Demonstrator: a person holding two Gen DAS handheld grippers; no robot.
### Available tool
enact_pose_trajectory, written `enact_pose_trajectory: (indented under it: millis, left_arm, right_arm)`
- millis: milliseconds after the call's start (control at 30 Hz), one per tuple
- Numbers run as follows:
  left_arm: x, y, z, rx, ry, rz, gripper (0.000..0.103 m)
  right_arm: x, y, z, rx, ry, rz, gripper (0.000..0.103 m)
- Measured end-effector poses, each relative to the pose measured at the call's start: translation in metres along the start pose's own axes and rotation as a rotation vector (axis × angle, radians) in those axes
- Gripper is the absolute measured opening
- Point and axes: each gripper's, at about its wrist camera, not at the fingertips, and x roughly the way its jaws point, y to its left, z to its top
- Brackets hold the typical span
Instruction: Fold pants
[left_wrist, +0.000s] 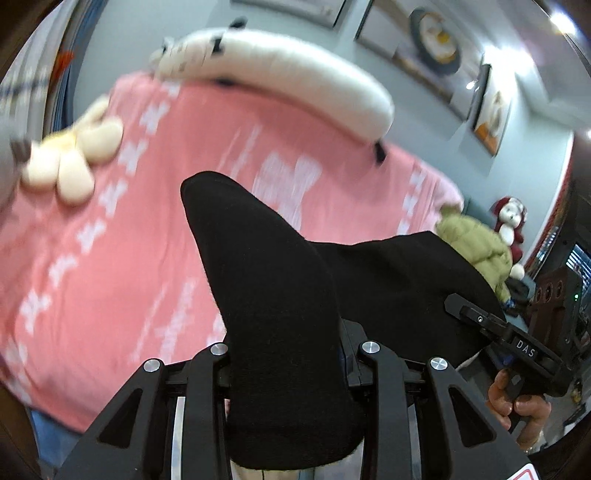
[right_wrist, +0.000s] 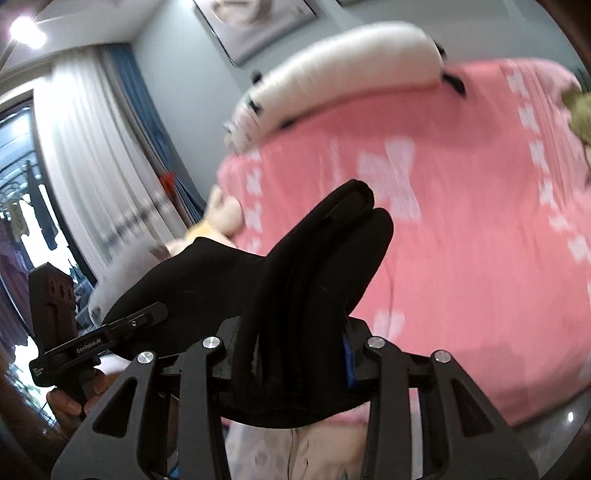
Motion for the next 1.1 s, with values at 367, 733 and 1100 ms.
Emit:
enact_pose_trajectory:
  millis: [367,733,1100]
  left_arm:
    - [-0.014,-0.016,0.094,0.128,-0.289,-0.002,0.029]
    - [0.057,0.014,0.159,0.138,-0.345,0.033,0.029]
    - [0.237,0.098,0.156,0.052,-0.172,0.104,0.046]
  right_arm:
    - [0.022,0.021,0.092,-0.149,-0.244,0.081,0.036]
    - [0.112,-0.019,0.147,-0.131,-0.252,0.115,0.036]
    - [0.311,-0.169,0.095,0.013,-0.002,-0.043,0.069]
